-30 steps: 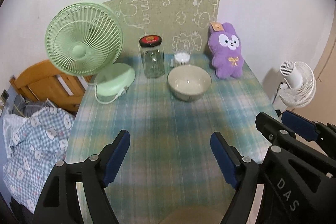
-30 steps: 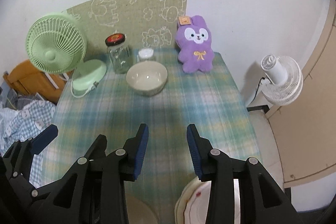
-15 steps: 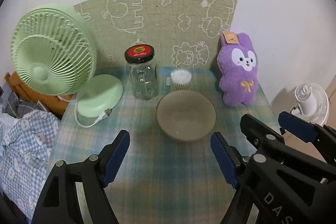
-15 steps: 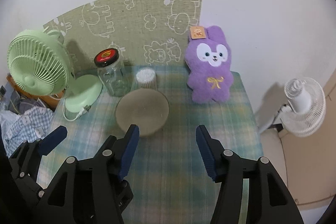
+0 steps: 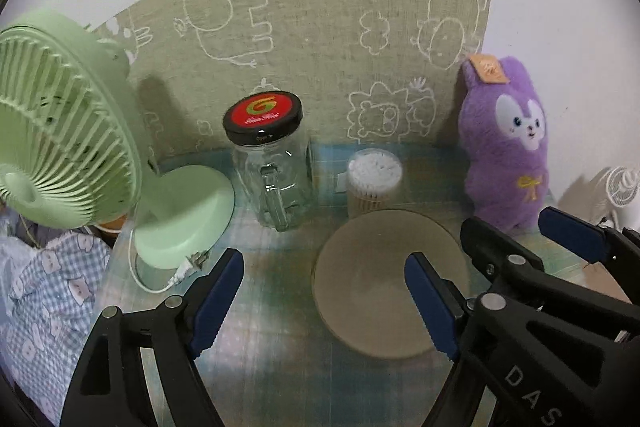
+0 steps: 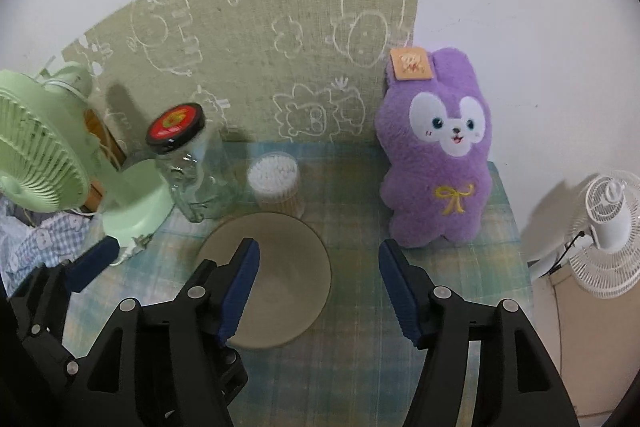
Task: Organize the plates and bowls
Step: 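Move both grippers to the third plain plate beside the glass jar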
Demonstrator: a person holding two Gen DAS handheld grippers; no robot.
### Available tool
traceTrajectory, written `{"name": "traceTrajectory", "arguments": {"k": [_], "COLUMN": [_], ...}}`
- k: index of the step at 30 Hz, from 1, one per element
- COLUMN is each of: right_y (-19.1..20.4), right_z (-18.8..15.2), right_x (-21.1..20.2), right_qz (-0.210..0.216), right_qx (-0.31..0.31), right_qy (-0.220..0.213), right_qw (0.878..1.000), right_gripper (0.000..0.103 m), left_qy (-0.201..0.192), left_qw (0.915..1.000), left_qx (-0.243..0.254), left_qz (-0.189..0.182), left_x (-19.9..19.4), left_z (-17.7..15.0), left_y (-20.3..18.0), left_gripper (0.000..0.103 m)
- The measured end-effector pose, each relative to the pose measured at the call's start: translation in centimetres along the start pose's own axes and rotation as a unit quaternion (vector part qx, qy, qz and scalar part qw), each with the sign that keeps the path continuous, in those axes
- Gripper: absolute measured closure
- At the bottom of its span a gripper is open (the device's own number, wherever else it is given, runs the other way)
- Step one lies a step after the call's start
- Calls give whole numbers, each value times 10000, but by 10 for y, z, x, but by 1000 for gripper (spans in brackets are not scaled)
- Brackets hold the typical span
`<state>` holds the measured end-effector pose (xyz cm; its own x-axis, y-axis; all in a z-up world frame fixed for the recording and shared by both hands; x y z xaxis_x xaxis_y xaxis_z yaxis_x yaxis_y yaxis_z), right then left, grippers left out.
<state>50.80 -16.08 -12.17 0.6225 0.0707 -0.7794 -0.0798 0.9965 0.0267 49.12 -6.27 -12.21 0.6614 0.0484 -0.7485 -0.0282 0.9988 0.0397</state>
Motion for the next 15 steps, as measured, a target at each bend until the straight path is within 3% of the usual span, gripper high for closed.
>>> {"name": "traceTrajectory", "arguments": {"k": [15], "right_y": [-9], "right_z": [-17], "right_x": [73], "right_qz": [-32], "right_qx": [263], "right_qy": [341], "right_qw": [9991], "right_gripper": [37], "left_qy": [380], "left_qw": [9989], "left_qx": [-168], "left_qz": [-239], "left_x": [63], "left_z": [-18], "left_y": [-1], "left_gripper": [29]}}
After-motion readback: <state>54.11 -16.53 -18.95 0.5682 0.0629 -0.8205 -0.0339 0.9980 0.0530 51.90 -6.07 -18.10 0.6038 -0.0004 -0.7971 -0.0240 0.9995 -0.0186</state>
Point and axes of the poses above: each gripper's, at about its wrist camera, not at the fingertips, and x roughly the way its jaws point, y to its left, z to its top, the point moved 6 cm from there along x, roughly the way its jaws point, and after that the axes turned 2 degrees about -x, right-handed, at the moved point
